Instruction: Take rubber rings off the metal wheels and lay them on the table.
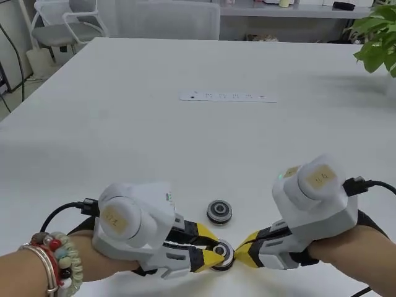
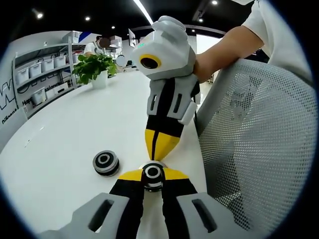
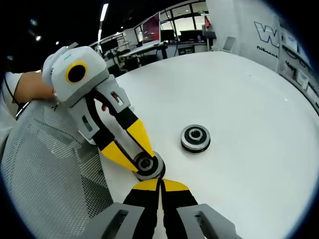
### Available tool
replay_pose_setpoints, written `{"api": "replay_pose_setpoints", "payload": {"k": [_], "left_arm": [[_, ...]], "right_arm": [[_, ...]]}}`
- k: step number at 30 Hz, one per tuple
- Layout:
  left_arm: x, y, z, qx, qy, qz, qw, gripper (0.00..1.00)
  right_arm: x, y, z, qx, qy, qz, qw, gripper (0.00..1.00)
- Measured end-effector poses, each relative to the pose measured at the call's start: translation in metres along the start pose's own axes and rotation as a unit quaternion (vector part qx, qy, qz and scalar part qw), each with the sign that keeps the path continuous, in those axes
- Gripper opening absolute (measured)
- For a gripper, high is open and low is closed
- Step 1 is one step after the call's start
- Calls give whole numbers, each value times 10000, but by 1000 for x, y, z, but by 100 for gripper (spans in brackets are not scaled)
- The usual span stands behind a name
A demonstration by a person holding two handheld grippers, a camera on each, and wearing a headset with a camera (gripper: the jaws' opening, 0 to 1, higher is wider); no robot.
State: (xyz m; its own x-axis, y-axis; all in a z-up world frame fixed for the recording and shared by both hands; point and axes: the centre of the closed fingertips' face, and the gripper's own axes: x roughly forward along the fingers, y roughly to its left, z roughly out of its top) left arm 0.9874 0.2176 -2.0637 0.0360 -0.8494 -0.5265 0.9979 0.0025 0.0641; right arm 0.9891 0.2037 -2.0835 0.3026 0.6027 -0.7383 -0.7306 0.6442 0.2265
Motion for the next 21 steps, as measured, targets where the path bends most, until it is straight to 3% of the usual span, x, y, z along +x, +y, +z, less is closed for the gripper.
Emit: {"api": "replay_pose_setpoints", "payload": {"k": [6,10,12,13,21], "left_arm": [[0,0,0,16,16,5,10000,8],[0,0,0,29,25,-2,10000,8],[0,0,0,52,38,-11,10000,8],[0,0,0,102,50,-11,9999,8],[0,0,0,209,101,-19,9997,8]], "right_arm": [[-5,1,6,546,-217,146,9982,0],[-6,3,10,680,-296,218,9970,0],[-6,9,13,971,-373,380,9938,0],[-7,5,11,912,-307,282,9950,0],[-7,10,14,957,-328,333,9943,0]]}}
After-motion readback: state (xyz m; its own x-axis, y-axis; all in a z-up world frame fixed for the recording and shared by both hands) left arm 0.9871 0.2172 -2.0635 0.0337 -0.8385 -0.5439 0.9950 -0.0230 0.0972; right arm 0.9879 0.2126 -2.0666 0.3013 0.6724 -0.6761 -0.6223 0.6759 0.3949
